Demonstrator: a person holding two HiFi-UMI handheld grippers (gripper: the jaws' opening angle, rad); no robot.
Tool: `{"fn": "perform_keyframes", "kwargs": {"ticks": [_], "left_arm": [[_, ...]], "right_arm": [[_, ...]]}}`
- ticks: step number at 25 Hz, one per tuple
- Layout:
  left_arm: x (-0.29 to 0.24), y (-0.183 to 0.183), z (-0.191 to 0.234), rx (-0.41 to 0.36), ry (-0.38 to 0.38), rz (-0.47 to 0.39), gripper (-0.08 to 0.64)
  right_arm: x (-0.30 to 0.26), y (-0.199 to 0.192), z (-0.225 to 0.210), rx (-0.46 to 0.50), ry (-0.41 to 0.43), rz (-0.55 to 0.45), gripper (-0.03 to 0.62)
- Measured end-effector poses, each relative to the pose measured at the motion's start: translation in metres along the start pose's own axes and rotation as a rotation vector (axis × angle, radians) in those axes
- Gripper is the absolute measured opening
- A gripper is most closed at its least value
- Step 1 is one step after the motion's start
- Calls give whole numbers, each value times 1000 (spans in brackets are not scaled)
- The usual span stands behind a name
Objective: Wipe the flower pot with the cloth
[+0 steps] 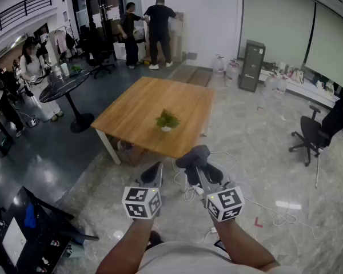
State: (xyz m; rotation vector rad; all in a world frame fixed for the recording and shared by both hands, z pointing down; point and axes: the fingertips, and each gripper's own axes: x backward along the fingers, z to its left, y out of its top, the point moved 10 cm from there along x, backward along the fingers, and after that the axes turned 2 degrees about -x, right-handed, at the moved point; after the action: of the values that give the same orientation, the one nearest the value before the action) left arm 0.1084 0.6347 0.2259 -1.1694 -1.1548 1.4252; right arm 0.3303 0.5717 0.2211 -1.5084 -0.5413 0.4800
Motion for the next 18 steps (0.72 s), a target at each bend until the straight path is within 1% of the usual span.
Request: {"fn": "perform_keyframes", "kwargs": {"ticks": [11, 18], "left_arm": [[-6, -4, 7, 3, -10, 14, 5], [-19, -7, 36, 20, -36, 30, 5]], "right_arm": [[-7, -4, -1, 2, -6, 1, 55], [-33, -9, 1, -14, -10, -3, 57]]}}
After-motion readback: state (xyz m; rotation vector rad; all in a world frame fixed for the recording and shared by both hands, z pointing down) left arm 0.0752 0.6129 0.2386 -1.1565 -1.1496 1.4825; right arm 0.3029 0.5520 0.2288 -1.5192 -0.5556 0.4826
